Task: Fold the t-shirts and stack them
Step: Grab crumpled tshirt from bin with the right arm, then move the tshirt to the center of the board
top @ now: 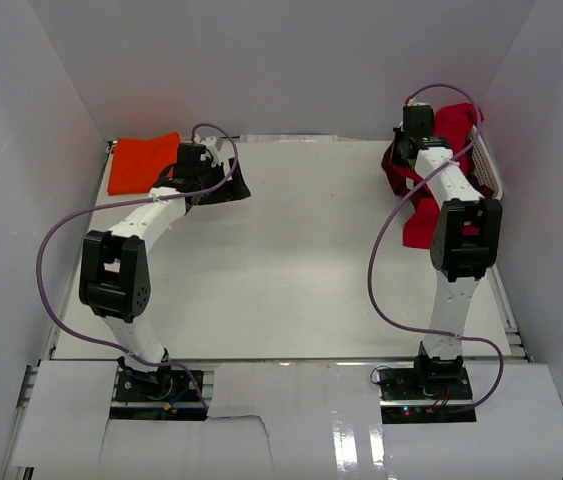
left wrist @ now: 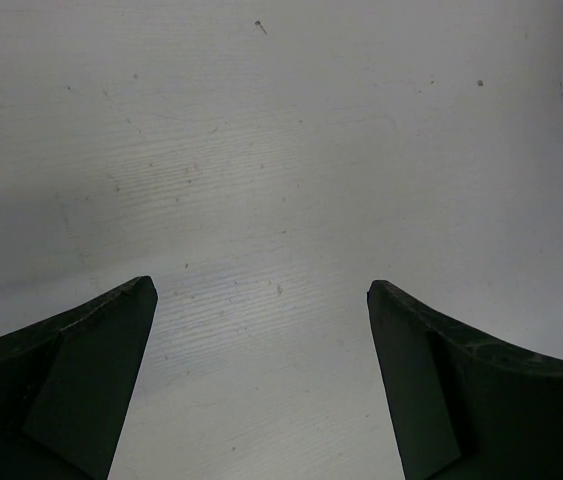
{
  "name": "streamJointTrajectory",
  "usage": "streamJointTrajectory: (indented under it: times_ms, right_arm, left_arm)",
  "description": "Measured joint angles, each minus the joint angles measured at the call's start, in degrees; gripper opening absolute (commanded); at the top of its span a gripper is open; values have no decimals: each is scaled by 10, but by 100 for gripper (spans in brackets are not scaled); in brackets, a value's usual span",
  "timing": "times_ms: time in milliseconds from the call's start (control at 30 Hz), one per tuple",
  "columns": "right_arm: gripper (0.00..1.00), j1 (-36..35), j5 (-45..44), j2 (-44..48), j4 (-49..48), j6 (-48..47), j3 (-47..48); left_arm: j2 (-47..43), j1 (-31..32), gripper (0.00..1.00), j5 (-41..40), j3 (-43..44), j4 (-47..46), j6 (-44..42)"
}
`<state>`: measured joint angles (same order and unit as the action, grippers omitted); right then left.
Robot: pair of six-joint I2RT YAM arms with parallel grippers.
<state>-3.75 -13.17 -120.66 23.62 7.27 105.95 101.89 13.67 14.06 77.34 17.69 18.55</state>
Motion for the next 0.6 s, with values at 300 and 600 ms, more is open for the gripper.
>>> streamJointTrajectory:
  times_ms: [300, 600]
  right_arm:
    - [8, -69, 13, 42, -1, -15, 0]
    - [8, -113, 18, 149, 0, -43, 6]
  left_arm:
    - [-14, 4, 98, -1, 0, 0, 0]
    - [-35, 12, 98, -3, 0, 0, 5]
